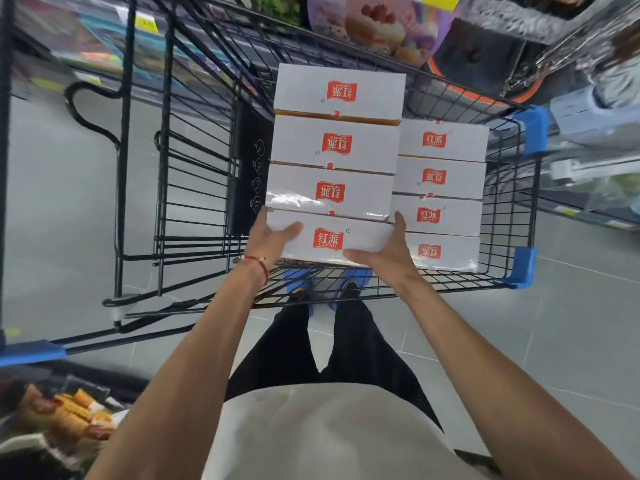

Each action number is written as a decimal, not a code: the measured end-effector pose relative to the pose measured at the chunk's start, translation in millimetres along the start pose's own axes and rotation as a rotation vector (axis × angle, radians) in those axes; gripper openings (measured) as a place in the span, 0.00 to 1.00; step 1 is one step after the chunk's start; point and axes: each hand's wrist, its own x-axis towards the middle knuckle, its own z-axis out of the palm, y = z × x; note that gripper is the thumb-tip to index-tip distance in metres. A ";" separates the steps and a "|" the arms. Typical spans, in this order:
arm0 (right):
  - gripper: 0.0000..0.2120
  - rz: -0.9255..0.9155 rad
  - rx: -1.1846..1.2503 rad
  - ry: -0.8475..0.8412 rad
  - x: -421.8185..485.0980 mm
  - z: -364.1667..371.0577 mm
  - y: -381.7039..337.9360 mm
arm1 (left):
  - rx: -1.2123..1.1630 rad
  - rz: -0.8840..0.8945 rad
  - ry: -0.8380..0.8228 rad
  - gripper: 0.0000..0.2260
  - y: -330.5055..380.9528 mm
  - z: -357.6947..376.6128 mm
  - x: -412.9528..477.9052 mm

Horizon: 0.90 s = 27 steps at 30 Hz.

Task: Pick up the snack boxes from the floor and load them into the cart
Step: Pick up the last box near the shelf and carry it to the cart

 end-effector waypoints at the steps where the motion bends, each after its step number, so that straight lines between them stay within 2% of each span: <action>1: 0.63 -0.011 -0.005 0.002 3.1 2.3 0.1 | 0.012 -0.004 0.001 0.29 -0.4 -0.6 3.8; 5: 0.50 -0.081 -0.040 0.036 11.2 12.7 2.2 | 0.039 -0.029 0.025 0.30 0.3 -4.3 12.5; 15: 0.46 -0.142 -0.092 0.158 9.8 19.6 7.5 | -0.023 -0.006 0.047 0.28 -10.9 -2.6 18.0; 27: 0.44 -0.116 -0.092 0.106 13.7 7.0 2.3 | -0.073 0.049 0.102 0.24 -13.5 8.8 24.7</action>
